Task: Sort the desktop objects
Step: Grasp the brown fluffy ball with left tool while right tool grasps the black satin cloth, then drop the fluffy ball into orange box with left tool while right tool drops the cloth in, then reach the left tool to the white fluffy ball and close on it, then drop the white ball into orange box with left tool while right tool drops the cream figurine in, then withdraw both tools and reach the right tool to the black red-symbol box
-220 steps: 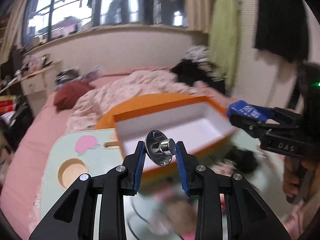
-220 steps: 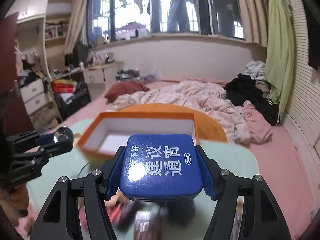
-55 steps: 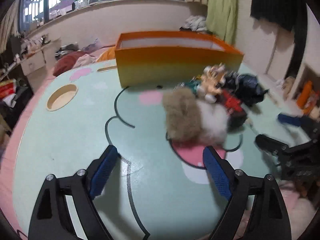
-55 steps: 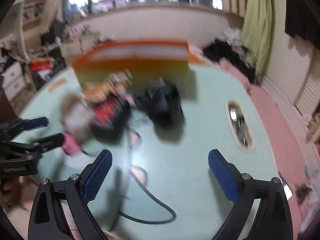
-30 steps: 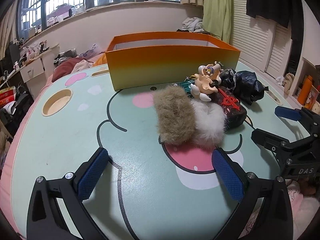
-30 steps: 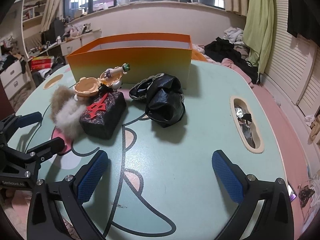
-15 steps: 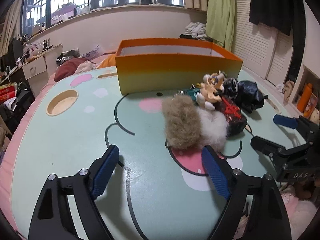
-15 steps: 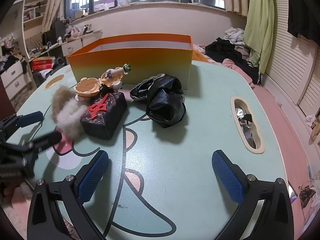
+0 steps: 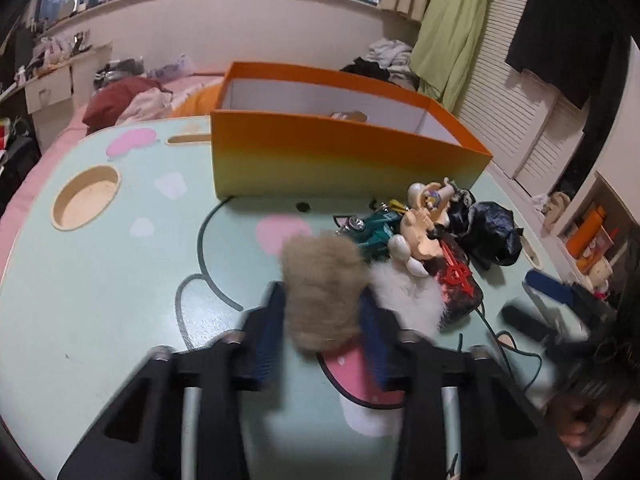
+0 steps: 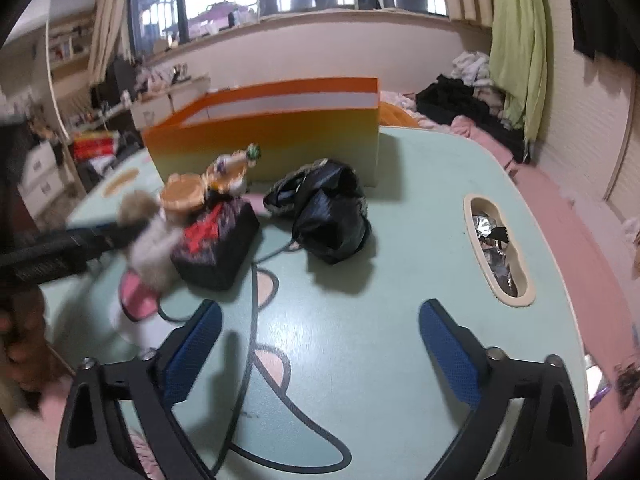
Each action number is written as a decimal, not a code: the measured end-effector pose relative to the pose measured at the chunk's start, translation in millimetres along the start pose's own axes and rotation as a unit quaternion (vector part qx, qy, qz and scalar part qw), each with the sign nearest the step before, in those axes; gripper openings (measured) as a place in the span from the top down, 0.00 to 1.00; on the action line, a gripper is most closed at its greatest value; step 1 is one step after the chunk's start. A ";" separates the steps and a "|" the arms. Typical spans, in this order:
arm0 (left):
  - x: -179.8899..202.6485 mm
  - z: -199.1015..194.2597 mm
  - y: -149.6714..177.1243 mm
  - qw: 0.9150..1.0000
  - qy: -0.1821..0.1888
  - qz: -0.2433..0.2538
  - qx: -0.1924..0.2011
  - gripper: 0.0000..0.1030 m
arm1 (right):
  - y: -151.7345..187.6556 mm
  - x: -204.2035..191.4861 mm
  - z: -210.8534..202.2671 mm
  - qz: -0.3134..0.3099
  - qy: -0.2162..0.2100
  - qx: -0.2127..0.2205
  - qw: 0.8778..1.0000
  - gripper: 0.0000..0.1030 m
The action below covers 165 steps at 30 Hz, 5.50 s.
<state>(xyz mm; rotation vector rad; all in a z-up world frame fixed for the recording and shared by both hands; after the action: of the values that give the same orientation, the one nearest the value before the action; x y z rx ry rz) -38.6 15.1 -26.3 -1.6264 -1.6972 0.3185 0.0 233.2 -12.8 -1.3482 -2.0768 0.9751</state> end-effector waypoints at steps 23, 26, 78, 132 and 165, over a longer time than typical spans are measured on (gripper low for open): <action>26.4 -39.7 -105.7 0.991 0.047 -0.014 0.127 0.73 | -134.1 17.1 3.0 0.045 -0.017 0.061 0.997 0.71; 26.0 -7.6 -129.2 0.993 0.039 -0.032 0.111 0.58 | -162.0 11.8 34.9 0.044 -0.006 0.047 0.998 0.66; 37.0 -9.1 1.5 0.996 0.032 0.070 0.036 0.37 | 10.5 -25.0 21.0 -0.054 0.055 -0.032 0.997 0.00; 59.2 -43.1 21.3 0.983 0.103 0.147 0.029 0.91 | -83.9 -22.9 56.5 0.125 -0.203 -0.007 0.971 0.73; 3.3 -18.2 26.8 0.998 -0.031 0.053 0.003 0.24 | -16.7 -34.0 -4.0 -0.009 -0.068 -0.014 0.998 0.11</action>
<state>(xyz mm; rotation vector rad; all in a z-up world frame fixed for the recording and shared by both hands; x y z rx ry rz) -6.2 16.8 -29.8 -1.7229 -1.6573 0.4298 6.9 198.9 2.3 -1.3086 -2.2069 1.0608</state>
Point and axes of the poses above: each gripper's, at about its wrist camera, not at the fingertips, and z roughly the way its jaws point, x to its right, y to its underside, the point moved 6 cm from there along z, roughly the way its jaws point, and after that the axes turned 11 degrees about -z, right-handed, at the moved point
